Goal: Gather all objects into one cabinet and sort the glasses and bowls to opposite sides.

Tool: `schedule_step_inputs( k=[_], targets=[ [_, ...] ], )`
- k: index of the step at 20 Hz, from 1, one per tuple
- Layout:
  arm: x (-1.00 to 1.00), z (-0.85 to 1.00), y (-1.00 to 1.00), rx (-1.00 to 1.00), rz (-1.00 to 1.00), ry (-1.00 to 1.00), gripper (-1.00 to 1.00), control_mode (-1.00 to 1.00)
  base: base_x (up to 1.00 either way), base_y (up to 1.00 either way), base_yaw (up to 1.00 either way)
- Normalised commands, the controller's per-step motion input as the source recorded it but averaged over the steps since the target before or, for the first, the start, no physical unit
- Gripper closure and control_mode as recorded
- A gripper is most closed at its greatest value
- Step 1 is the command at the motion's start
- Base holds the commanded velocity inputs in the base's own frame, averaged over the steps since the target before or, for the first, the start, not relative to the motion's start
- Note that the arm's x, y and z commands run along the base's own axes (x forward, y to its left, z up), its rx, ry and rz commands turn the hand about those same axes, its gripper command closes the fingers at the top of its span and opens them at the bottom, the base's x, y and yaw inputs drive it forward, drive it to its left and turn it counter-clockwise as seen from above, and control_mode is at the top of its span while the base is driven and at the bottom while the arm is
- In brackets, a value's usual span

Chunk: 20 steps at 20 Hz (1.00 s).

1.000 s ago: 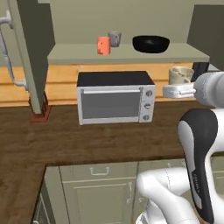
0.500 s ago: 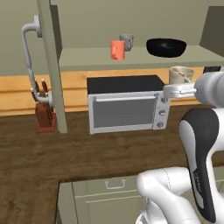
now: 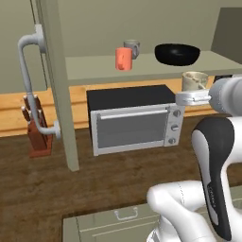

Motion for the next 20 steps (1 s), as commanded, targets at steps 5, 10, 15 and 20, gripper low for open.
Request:
schedule_step_inputs(
  k=[5, 10, 15, 20],
  targets=[
    [0.00, 0.00, 0.00, 0.00, 0.00, 0.00, 1.00, 1.00, 0.39, 0.00, -0.04],
    [0.00, 0.00, 0.00, 0.00, 0.00, 0.00, 1.00, -1.00, 0.00, 0.00, 0.00],
    [-0.24, 0.04, 0.48, -0.01, 0.10, -0.06, 1.00, -1.00, 0.00, 0.00, 0.00],
    [-0.25, 0.19, 0.83, 0.00, 0.26, -0.04, 1.00, -1.00, 0.00, 0.00, 0.00]
  ],
)
